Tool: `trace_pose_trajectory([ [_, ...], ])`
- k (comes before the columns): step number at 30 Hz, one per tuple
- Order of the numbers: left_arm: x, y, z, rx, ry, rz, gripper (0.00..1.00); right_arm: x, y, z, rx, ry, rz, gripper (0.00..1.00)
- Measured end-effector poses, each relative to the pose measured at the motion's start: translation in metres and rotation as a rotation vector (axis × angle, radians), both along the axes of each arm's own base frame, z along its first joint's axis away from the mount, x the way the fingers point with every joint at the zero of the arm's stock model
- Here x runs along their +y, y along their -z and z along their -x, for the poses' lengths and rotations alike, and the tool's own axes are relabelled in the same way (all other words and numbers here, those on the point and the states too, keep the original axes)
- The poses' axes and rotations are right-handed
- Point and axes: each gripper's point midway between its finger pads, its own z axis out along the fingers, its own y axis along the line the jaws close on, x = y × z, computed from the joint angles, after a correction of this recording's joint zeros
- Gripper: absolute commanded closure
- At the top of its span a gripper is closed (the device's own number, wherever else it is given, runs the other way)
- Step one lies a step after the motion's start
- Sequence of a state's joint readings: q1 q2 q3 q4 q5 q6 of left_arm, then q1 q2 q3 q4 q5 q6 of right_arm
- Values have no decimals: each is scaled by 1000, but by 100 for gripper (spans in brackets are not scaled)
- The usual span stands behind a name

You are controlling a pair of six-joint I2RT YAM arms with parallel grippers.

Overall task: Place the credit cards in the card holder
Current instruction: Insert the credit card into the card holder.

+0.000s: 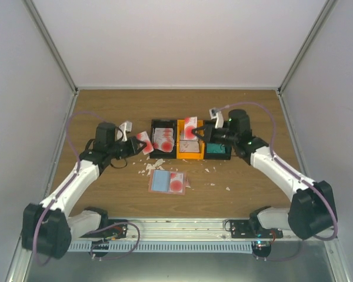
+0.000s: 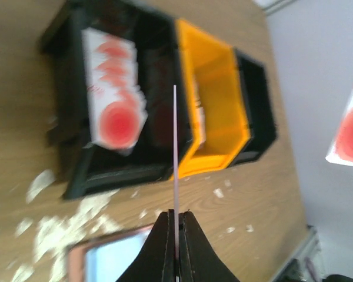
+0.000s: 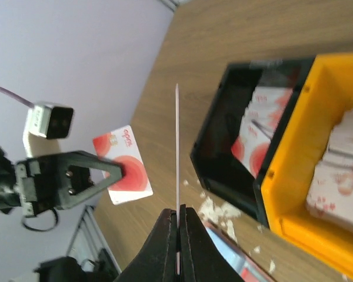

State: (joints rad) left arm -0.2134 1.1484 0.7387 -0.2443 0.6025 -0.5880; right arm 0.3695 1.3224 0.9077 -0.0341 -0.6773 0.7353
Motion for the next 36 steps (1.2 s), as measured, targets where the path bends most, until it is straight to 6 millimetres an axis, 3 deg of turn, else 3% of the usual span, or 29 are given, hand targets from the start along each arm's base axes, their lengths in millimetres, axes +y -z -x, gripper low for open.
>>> trace_pose_trajectory([
  [4,18,32,28,89,-76,-115,100,20,30,34,27,-20,108,100],
  [10,24,96,75,283,-88,-274,100,51,92,95,115,-98,240,100],
  [13,28,117,89,352,-91,-345,99,57,112,110,162,-108,244,100],
  [23,27,136,98,426,-74,-387,100,60,158,124,286,-75,207,99],
  [29,11,136,100,427,-15,-338,100,66,161,123,290,-80,190,99],
  [36,-10,140,117,436,88,-294,100,61,168,124,311,-58,205,100],
])
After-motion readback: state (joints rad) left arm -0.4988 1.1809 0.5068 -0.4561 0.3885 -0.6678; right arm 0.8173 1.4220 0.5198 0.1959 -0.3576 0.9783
